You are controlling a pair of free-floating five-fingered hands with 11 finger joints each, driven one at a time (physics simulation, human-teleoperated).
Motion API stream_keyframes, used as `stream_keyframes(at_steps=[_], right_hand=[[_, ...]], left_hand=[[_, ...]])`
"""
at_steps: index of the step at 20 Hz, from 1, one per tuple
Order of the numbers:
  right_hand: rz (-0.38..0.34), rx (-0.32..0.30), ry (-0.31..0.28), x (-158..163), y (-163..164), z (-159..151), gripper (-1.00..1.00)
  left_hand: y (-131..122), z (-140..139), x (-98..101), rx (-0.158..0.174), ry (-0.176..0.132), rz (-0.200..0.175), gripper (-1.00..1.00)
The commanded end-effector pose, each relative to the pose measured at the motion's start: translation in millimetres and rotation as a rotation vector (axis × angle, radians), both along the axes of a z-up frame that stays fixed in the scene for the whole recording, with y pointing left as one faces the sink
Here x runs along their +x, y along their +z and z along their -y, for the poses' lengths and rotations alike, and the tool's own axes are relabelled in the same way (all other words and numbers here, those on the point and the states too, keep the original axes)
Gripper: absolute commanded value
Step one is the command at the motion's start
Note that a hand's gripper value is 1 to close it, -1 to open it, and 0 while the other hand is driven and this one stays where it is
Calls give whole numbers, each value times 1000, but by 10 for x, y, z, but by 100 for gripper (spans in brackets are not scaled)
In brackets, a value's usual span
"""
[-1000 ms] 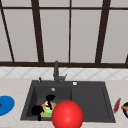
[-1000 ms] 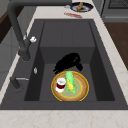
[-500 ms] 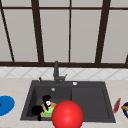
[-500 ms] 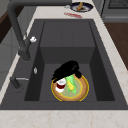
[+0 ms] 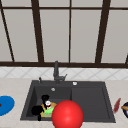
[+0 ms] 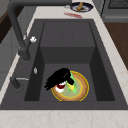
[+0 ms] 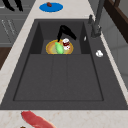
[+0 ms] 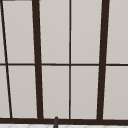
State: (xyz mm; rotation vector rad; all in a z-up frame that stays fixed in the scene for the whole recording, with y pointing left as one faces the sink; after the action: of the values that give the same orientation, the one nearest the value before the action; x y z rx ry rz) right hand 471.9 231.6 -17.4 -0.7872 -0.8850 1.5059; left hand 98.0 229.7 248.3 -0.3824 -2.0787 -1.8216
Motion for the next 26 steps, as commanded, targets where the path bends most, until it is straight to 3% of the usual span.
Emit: stream_keyframes(at_steps=[1,7,12,14,18,26], right_hand=[[-3,39,18,131,-141,3,-100],[-17,32,25,268,-322,-41,-100],[-66,70,29,511,-452,-47,-100],[-73,120,19,565,-487,53,-100],[-42,210,6,468,-396,167,-100],[-30,215,9,278,-277,231,-100]], left_hand=[[0,0,0,0,0,0,0],[0,0,0,0,0,0,0],[0,0,0,0,0,0,0],[0,0,0,0,0,0,0],[0,0,0,0,0,0,0],[0,0,0,0,0,0,0]])
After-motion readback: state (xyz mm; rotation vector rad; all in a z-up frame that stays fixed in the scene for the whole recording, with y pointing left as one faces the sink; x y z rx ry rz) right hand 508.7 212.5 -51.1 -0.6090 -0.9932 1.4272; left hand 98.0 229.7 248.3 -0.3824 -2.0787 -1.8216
